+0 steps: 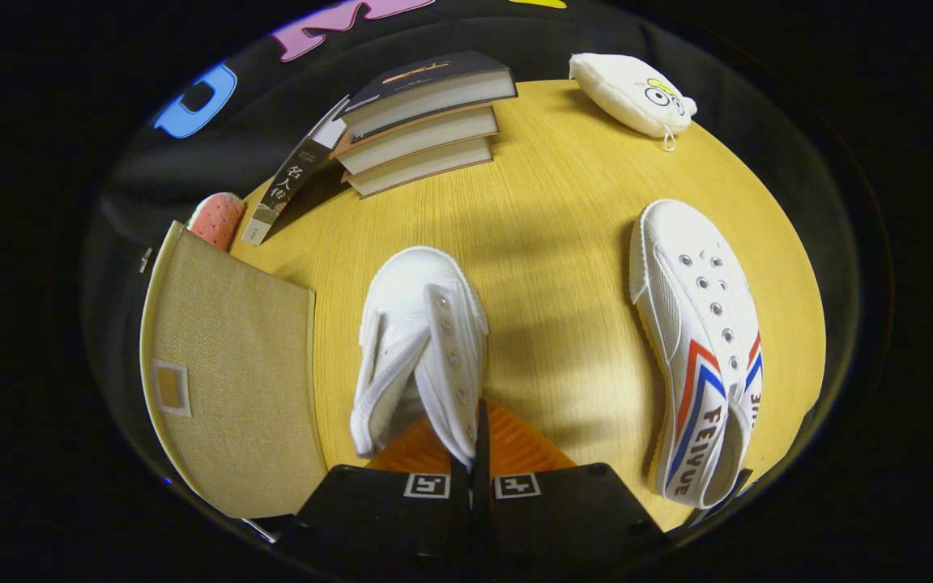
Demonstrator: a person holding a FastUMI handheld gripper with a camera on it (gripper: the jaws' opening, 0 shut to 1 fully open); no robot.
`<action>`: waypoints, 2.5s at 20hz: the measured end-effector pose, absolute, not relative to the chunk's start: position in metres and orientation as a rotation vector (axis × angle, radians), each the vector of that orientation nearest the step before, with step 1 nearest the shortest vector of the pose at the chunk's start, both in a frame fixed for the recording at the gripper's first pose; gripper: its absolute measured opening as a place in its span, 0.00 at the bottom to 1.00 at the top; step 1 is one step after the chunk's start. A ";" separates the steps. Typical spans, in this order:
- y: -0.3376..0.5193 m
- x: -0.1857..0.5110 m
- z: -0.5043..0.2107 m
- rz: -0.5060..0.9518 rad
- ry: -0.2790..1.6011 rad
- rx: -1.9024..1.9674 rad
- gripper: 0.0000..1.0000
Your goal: Open the storage box then place both shoes into the box .Put the left shoe in first, then the right shoe, with the right side of both shoes facing outward in a uniform manner.
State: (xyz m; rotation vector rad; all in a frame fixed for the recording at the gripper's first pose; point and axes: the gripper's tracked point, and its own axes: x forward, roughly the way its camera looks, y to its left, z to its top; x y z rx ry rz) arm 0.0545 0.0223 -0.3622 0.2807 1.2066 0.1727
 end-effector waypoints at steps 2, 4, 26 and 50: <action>0.023 0.049 -0.348 0.148 1.190 0.325 0.06; 0.021 0.046 -0.330 0.133 1.165 0.361 0.05; 0.182 0.031 -0.120 0.333 0.965 0.559 0.05; 0.290 0.006 -0.218 0.285 1.069 0.509 0.05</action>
